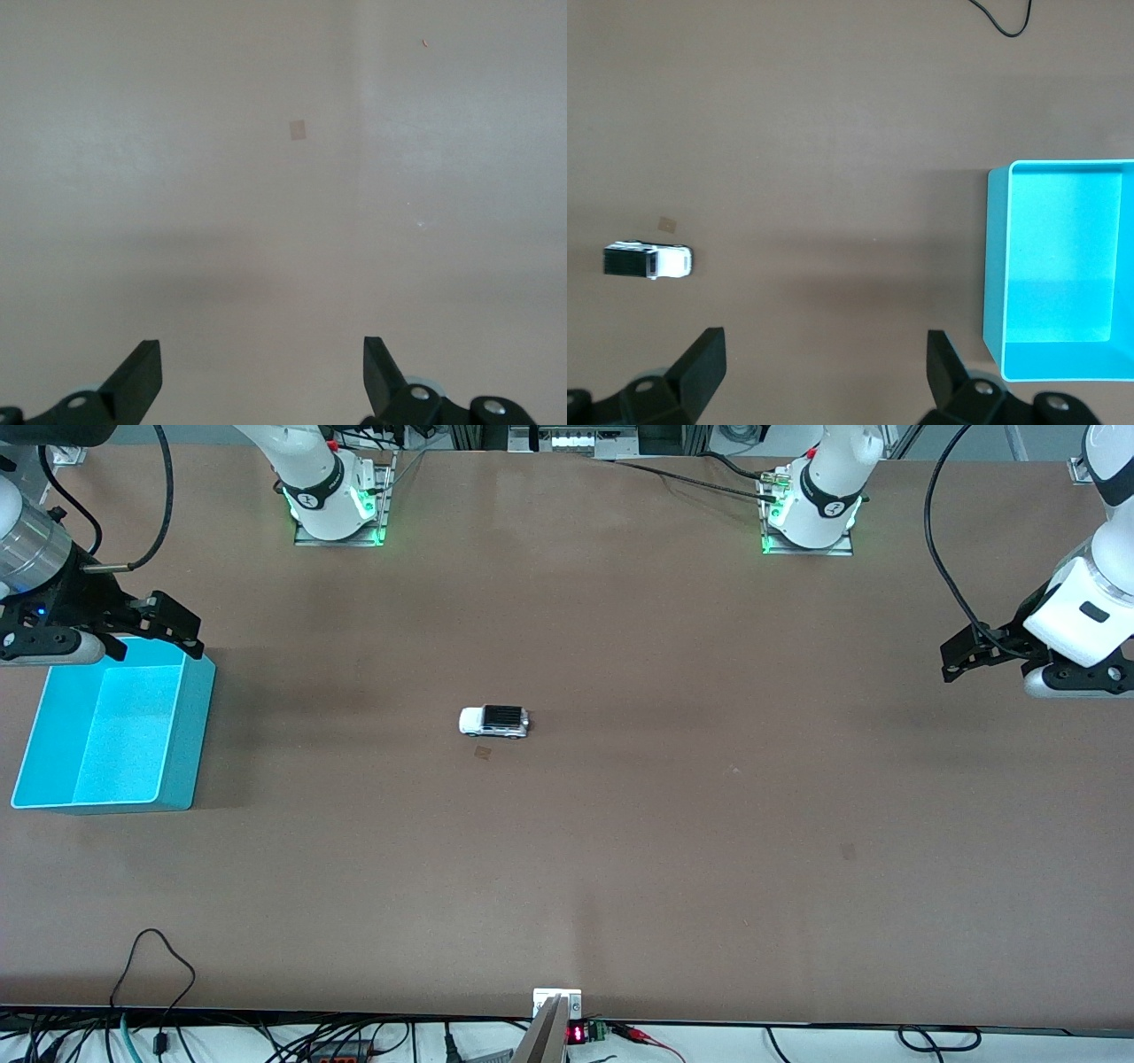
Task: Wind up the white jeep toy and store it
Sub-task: 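Reach the right gripper toward the rolled jeep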
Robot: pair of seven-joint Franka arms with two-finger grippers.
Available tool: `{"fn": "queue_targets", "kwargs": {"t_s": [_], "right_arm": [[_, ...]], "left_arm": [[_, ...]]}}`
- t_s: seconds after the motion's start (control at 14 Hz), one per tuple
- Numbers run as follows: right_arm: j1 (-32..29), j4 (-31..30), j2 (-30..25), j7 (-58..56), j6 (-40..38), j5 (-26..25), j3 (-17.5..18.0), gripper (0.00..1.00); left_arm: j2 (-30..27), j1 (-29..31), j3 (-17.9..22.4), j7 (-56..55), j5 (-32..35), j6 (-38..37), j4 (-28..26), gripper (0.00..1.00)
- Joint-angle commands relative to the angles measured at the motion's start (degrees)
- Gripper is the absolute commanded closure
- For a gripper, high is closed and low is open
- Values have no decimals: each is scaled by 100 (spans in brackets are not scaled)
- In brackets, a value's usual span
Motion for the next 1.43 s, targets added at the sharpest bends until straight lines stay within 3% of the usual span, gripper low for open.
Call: {"fn": "queue_targets", "kwargs": {"t_s": [0.0,0.36,0.86,1.14,1.36], "right_arm": [[-25,118,52,-57,-99,93,36,0],[167,117,420,-407,-64,84,54,0],[1020,214,1413,-2271,-55,-48,54,0],[986,354,1950,-2263,-29,698,28,0],[1090,627,2337,-2368,-3,683,36,0]], "left_arm": [[-83,-115,51,100,-79,-138,32,0],[-101,-142,51,91,-71,-358,33,0],[-74,-142,51,100,-71,-393,164,0],[-74,-142,51,100,-71,-463,173,0],[-74,-151,42,91,-71,-472,182,0]]}}
